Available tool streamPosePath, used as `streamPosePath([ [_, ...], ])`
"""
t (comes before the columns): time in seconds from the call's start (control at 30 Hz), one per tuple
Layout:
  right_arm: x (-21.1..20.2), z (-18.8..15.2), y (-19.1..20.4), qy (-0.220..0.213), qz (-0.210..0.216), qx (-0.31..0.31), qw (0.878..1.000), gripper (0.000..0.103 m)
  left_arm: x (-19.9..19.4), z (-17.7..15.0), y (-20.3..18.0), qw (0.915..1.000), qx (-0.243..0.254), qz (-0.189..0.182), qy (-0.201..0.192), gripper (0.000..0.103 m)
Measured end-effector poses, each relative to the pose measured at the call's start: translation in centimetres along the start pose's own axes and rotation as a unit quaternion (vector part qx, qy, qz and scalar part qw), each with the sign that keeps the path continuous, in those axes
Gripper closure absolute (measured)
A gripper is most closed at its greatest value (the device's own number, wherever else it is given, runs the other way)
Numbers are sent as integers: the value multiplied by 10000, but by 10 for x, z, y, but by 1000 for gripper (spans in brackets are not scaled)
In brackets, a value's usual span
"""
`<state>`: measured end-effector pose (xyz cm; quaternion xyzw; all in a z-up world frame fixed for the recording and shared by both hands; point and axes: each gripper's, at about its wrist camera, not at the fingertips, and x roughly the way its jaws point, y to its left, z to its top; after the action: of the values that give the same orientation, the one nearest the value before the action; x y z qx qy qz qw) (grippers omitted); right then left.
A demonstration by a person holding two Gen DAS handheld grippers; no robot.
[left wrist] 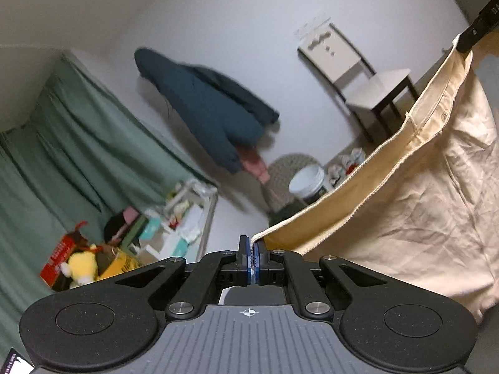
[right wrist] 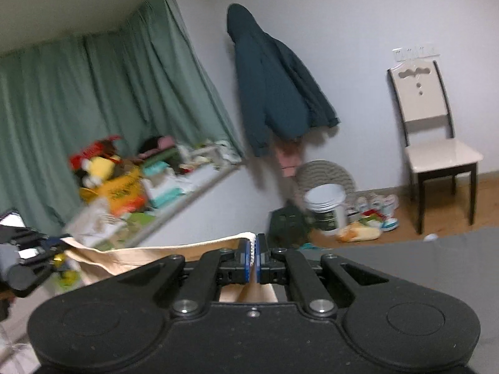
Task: Fold clothes
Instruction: 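Raise the cloth by its hem with both grippers to shake it out, then lower the cloth flat onto the bed with both grippers holding the hem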
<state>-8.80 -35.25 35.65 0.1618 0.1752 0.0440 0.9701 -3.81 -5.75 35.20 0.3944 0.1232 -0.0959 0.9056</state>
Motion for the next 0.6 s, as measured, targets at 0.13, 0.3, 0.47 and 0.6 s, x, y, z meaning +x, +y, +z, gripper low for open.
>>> streamPosePath([
  [0.13, 8, 24, 12, -687, -271, -237, 9970, 99, 10, 33, 8, 9975, -11, 608, -370, 99],
  [0.3, -30, 14, 42, -1804, -619, -948, 9771, 99, -23, 53, 1, 9844, 251, 1290, -1166, 99],
  [0.47, -37, -65, 35, -853, -632, -997, 9893, 98, -38, -9, -60, 9954, 323, 546, -719, 99],
  [0.6, -11, -160, 6, 854, -811, -854, 9894, 98, -30, -90, -156, 9964, 606, -508, 305, 99],
])
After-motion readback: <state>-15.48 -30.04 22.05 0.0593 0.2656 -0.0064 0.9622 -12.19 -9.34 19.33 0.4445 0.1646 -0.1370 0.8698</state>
